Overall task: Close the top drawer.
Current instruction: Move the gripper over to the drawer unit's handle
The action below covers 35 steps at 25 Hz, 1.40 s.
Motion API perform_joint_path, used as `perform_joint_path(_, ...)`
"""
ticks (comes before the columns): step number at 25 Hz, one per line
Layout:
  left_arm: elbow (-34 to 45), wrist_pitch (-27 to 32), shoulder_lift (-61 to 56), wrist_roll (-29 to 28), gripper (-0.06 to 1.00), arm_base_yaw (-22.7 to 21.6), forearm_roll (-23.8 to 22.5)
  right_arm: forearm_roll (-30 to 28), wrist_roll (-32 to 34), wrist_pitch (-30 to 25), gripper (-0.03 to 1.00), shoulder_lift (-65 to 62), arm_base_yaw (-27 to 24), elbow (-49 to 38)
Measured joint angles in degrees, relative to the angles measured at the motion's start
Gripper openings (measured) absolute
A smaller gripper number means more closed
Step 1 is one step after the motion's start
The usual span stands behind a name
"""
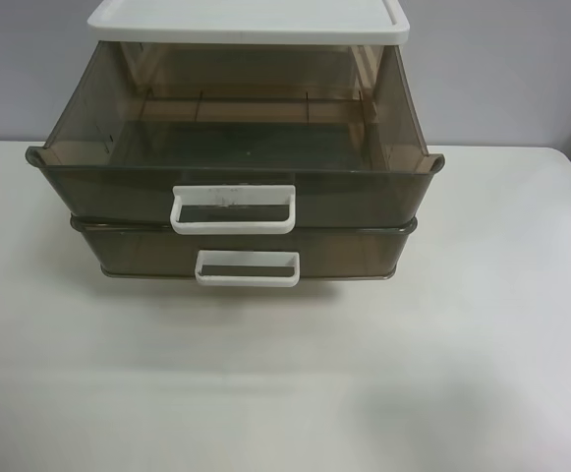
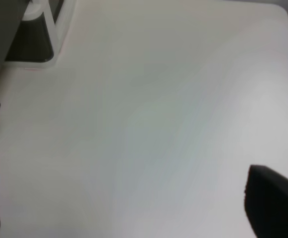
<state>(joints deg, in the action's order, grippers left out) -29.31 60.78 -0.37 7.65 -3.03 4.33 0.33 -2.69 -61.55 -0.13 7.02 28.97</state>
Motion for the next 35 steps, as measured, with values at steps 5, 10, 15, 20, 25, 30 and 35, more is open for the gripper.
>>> perform_joint_path(5, 0.0, 0.0, 0.0, 0.0, 0.99, 0.0, 0.0, 0.0, 0.0, 0.0, 0.97, 0.0, 0.0, 0.0)
perform_joint_path(10, 0.0, 0.0, 0.0, 0.0, 0.99, 0.0, 0.0, 0.0, 0.0, 0.0, 0.97, 0.0, 0.0, 0.0)
perform_joint_path(15, 0.0, 0.0, 0.0, 0.0, 0.99, 0.0, 0.0, 0.0, 0.0, 0.0, 0.97, 0.0, 0.0, 0.0)
perform_joint_path(20, 0.0, 0.0, 0.0, 0.0, 0.99, 0.0, 0.0, 0.4, -2.0, -2.1, 0.97, 8.5, 1.1, 4.4)
perform_joint_path(25, 0.0, 0.0, 0.0, 0.0, 0.99, 0.0, 0.0, 0.8, -2.3, -2.1, 0.97, 23.4, 9.8, 15.5)
perform_joint_path(30, 0.0, 0.0, 0.0, 0.0, 0.99, 0.0, 0.0, -3.2, -1.7, -3.6, 0.97, 39.3, 25.1, 27.8)
perform_joint_path(35, 0.0, 0.0, 0.0, 0.0, 0.99, 0.0, 0.0, -12.5, 2.0, -7.8, 0.97, 56.9, 44.3, 40.4)
